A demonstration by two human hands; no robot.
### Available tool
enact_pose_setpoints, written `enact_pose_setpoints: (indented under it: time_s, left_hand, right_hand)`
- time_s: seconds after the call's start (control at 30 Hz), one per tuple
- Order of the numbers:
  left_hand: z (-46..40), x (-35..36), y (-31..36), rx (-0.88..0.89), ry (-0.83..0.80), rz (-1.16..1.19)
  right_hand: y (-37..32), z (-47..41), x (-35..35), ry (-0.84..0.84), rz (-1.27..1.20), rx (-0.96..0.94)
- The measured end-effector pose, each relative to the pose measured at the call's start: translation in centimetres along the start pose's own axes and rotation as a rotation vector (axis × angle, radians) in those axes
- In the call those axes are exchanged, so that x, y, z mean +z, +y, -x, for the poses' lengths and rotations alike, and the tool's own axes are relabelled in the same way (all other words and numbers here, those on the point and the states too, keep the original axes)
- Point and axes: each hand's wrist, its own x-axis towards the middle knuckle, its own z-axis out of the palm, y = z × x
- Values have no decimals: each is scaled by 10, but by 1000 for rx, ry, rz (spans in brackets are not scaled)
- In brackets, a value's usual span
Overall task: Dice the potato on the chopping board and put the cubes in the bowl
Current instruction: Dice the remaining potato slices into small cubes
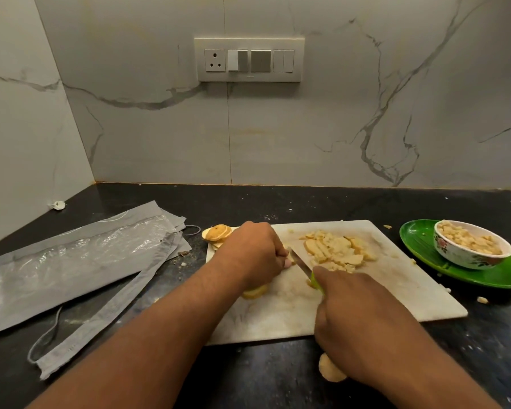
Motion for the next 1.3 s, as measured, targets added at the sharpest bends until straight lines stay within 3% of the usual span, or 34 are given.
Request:
enact_pose_setpoints:
  time_s: [0.13, 0.27, 0.53, 0.77, 0.93, 1.07, 1.3]
  left_hand:
    - [-1, -1, -9, -30, 16, 58]
    - [0, -3, -18, -72, 23, 208]
    - [-5, -1, -18, -98, 20, 165]
    - [-9, 1, -19, -80, 9, 111]
    - [-5, 0, -22, -74, 78, 142]
    - [-1, 0, -22, -74, 94, 144]
    - [-3, -3, -19, -71, 47, 90]
  right_hand:
    - [4, 27, -15, -72, 3, 7]
    - [-3, 19, -24, 40, -12, 3]
    - [-14, -41, 5, 72, -61, 79]
    - [3, 10, 4, 0, -12, -49]
    - [1, 26, -17, 17, -33, -20]
    - [-6, -3, -16, 119, -42, 14]
    - [-16, -43, 5, 67, -50, 45]
